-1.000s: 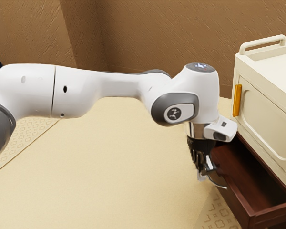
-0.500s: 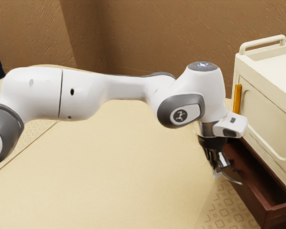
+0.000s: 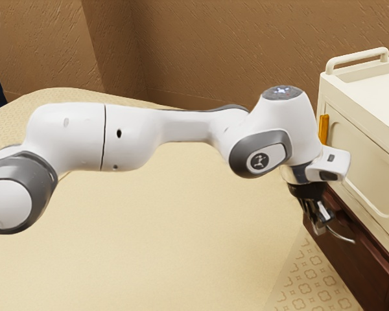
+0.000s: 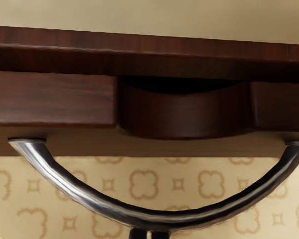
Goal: Push the drawer handle with one arm to close the drawer
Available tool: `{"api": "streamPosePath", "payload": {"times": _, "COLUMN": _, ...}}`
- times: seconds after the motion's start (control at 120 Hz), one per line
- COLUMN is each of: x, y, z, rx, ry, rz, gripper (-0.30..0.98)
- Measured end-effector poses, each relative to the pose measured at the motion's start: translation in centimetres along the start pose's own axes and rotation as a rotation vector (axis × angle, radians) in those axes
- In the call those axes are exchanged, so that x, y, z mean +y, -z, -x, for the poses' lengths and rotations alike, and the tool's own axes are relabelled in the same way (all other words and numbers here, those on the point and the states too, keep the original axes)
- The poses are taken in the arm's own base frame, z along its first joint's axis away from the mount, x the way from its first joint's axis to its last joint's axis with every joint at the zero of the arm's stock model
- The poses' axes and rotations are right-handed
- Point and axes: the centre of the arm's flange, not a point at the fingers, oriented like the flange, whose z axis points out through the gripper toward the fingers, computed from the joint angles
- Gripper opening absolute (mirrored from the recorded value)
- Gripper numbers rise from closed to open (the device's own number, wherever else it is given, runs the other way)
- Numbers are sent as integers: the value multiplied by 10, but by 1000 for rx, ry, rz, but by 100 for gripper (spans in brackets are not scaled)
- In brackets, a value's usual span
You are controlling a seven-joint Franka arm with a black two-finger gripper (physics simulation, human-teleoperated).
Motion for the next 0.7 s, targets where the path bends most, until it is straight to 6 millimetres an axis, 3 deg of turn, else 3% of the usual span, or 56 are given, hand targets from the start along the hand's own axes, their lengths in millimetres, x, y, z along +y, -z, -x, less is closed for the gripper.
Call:
{"api": "streamPosePath", "payload": {"times": 0.283, "x": 1, "y": -2, "z": -8, "rx": 49, "ry": -19, "rz": -10, "gripper": -10}}
{"api": "streamPosePath", "payload": {"times": 0.342, "x": -11, "y": 0, "z": -4, "rx": 50, "ry": -6, "rz": -16, "gripper": -9}}
{"api": "streamPosePath", "payload": {"times": 0.4, "x": -31, "y": 16, "z": 19, "rx": 27, "ry": 16, "rz": -54, "gripper": -10}}
{"api": "streamPosePath", "payload": {"times": 0.433, "x": -37, "y": 47, "z": 40, "rx": 15, "ry": 22, "rz": -107, "gripper": -10}}
{"api": "streamPosePath", "payload": {"times": 0.492, "x": -27, "y": 131, "z": 71, "rx": 7, "ry": 42, "rz": -204, "gripper": -10}}
{"api": "streamPosePath", "payload": {"times": 0.558, "x": -37, "y": 227, "z": 114, "rx": -18, "ry": 148, "rz": -290, "gripper": -10}}
{"api": "streamPosePath", "payload": {"times": 0.633, "x": -71, "y": 317, "z": 175, "rx": -49, "ry": 312, "rz": -367, "gripper": -10}}
{"api": "streamPosePath", "payload": {"times": 0.667, "x": -100, "y": 343, "z": 205, "rx": -70, "ry": 399, "rz": -377, "gripper": -8}}
{"api": "streamPosePath", "payload": {"times": 0.7, "x": -121, "y": 357, "z": 228, "rx": -100, "ry": 457, "rz": -370, "gripper": -1}}
